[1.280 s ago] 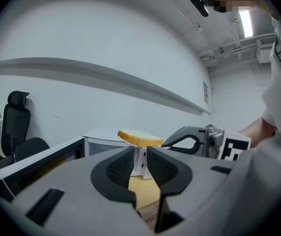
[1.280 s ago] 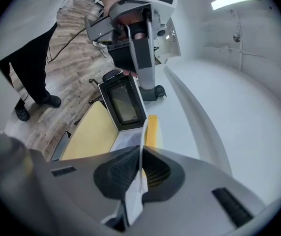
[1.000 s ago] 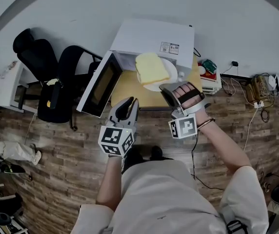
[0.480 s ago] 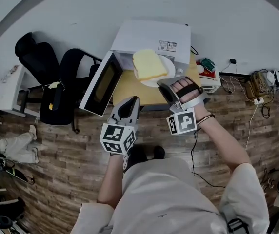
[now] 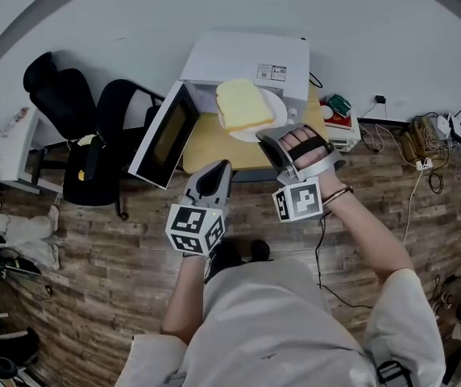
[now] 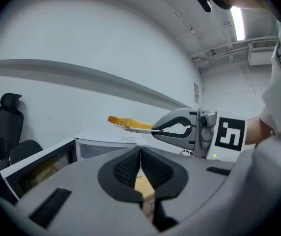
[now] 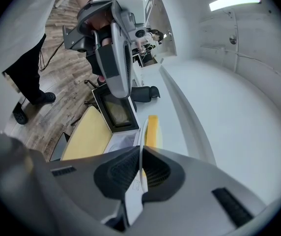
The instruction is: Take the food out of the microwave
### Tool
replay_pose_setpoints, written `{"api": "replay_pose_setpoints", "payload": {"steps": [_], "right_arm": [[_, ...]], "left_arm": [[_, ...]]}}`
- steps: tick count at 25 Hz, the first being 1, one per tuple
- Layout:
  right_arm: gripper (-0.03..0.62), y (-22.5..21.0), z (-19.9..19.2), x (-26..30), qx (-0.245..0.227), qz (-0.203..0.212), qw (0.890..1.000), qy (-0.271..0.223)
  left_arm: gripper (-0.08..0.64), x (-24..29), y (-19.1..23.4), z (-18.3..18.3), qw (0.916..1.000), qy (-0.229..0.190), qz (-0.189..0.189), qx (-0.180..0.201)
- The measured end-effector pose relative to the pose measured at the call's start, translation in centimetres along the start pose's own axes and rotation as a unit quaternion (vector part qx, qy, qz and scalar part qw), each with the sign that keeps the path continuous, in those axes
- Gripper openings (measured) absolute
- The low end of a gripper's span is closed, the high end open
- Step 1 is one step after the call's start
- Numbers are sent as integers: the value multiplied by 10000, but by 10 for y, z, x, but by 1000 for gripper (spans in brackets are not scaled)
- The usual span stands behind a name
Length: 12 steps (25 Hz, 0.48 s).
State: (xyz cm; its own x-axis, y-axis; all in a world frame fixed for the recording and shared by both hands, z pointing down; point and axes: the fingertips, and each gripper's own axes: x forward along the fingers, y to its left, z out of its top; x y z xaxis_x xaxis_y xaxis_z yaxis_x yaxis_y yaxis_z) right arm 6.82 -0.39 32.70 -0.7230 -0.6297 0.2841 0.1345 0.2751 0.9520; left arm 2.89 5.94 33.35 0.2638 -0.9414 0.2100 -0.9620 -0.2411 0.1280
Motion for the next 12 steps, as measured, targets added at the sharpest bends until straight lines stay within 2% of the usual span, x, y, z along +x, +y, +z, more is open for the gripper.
{"api": "replay_pose_setpoints", "payload": {"steps": [12], "right_arm": [[11,-4,-5,0,-52,-64,9999,61]], "left_arm": [[9,2,-5,2,10000,-36,-24,0]]}}
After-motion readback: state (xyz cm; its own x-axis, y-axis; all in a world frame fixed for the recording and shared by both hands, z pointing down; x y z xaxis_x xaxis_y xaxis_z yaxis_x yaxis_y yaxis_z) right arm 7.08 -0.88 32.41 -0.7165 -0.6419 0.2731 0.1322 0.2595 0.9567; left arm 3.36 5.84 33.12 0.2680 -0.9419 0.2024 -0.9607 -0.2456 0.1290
